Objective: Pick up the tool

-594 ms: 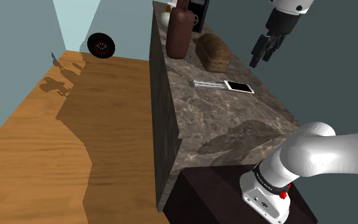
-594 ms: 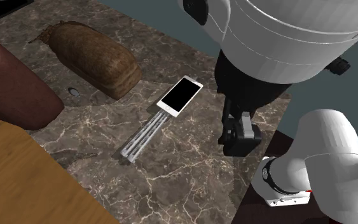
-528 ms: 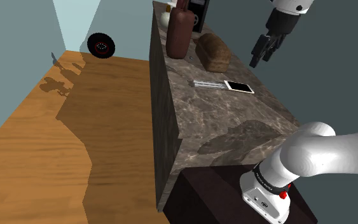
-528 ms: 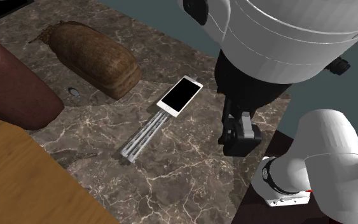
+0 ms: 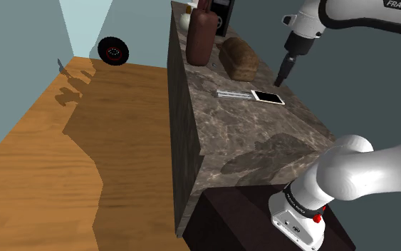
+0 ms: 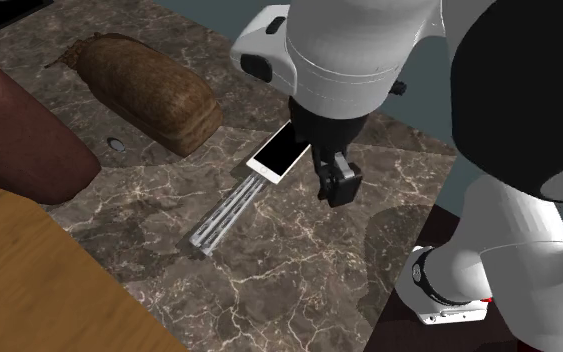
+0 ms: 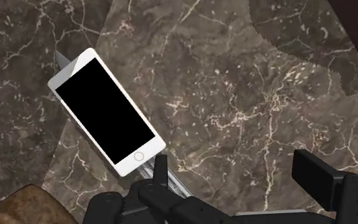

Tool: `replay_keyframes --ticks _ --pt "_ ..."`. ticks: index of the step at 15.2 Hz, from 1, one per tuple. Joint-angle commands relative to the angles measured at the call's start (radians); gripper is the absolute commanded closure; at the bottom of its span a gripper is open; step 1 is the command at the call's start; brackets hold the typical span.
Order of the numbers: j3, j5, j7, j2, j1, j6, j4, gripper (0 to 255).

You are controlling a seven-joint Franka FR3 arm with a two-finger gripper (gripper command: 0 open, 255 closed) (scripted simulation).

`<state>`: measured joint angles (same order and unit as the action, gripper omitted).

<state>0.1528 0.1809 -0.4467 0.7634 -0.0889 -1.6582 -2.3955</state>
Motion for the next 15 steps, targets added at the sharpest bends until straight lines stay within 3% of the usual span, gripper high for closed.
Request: replay_keyframes --ticks 1,6,11,15 --pt "0.056 0.026 -0.128 -0.046 -0.029 -0.059 -0.006 0" --pt "0.190 0.063 -0.423 -0.179 -0.104 -0.215 -0.013 0" --pt "0.309 0.050 -0.717 -0.346 -0.193 -0.358 0.018 0" --pt "0.319 0.052 -0.718 -0.365 -0.191 -0.416 -0.022 0"
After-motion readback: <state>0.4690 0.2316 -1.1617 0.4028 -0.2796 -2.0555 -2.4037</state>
